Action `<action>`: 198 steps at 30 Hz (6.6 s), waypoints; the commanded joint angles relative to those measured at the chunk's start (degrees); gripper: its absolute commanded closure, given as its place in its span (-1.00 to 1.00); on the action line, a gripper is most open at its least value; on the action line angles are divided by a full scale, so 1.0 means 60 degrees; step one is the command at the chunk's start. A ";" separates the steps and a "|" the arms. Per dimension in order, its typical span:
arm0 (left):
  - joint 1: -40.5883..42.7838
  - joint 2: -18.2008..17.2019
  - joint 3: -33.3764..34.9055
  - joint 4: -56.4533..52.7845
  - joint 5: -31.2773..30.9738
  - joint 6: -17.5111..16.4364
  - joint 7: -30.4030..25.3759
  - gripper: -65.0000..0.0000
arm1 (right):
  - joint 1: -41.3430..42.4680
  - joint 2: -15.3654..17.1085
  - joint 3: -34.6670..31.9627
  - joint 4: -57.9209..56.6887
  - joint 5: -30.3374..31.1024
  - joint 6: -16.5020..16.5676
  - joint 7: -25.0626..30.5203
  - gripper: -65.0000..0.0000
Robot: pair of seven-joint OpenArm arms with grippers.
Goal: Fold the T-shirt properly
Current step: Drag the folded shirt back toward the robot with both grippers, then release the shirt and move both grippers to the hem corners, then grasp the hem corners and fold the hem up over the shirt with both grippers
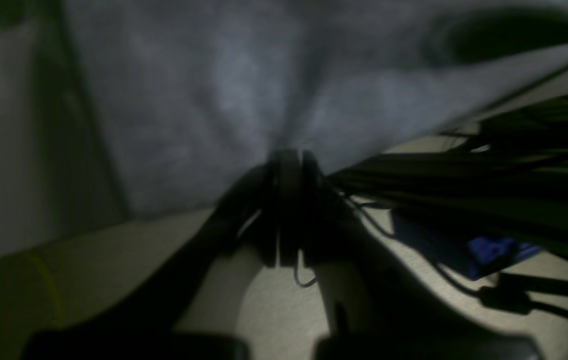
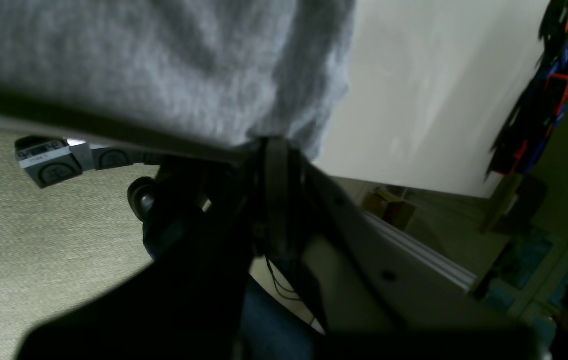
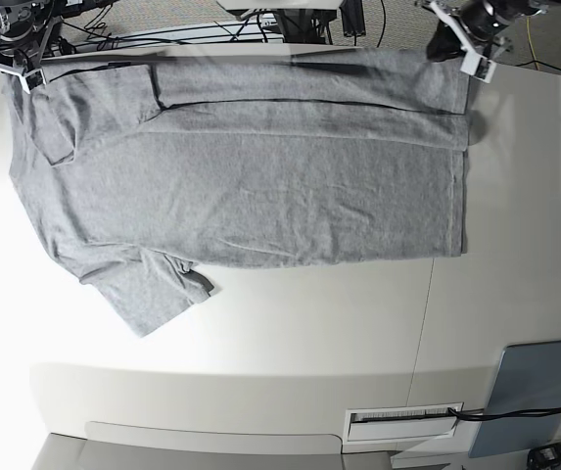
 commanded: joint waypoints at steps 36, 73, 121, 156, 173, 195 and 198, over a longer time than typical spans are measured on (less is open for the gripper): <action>-0.7147 -0.1639 -0.0193 -0.2444 -0.1851 0.1264 0.1406 -0.18 | 0.5034 0.0189 0.0390 0.1759 0.0685 0.0302 0.0339 0.09; -0.9989 -0.1617 0.3056 -0.6426 -0.1362 0.1377 0.2320 0.25 | 0.5064 0.0189 0.0390 0.1759 0.1322 0.0521 -0.0222 0.09; -0.9989 -0.1614 0.3060 -0.6426 -0.0721 0.1217 0.2390 1.00 | 1.6043 -0.2266 -0.4452 -0.9639 0.3617 0.3978 -0.1625 0.09; -0.9989 -0.1617 0.3056 -0.6357 -0.0761 0.1220 0.1843 1.00 | 1.5773 -0.2157 -0.4448 -1.1111 0.2710 0.4390 -0.1137 1.00; -0.9052 -0.1621 0.3027 -0.3887 -0.0758 0.1690 0.1891 1.00 | 1.2207 0.0459 -0.4033 -0.3581 0.2973 0.2998 -0.2484 1.00; -0.5111 -0.1617 0.0044 -0.0820 -0.2590 0.0645 0.2106 1.00 | 0.4430 0.0259 0.1730 0.2747 0.3067 0.2987 -0.2980 1.00; -0.4652 -0.1621 -0.0098 -0.0761 -0.2878 0.0510 0.2106 1.00 | 0.3534 -0.0051 0.2386 0.3253 0.3078 0.2987 -0.3005 1.00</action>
